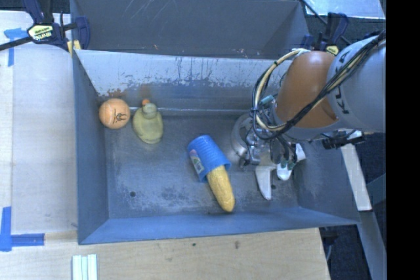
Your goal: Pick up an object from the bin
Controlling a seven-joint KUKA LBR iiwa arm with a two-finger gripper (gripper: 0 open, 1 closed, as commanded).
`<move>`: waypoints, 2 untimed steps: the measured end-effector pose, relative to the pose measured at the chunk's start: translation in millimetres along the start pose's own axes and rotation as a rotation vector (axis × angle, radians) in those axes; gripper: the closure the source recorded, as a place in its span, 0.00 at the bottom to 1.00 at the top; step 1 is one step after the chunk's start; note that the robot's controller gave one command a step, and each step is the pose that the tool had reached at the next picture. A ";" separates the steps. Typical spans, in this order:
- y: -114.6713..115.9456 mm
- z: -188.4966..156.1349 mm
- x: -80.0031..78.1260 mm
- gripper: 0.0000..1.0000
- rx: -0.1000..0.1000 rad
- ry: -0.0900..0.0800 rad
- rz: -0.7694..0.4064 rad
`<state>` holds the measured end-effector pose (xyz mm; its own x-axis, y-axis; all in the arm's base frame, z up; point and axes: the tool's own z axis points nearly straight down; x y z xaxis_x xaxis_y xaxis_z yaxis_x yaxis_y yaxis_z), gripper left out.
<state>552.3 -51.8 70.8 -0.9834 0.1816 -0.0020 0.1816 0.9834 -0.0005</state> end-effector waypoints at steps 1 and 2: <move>0.0 0.0 0.0 1.00 0.000 0.000 0.000; -5.0 -20.3 0.2 1.00 0.000 0.002 0.011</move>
Offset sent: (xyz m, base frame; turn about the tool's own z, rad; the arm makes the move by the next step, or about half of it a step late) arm -0.0002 -0.0080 0.0372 0.0203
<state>551.2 -56.6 91.1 -0.9814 0.1919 -0.0004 0.1919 0.9814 -0.0009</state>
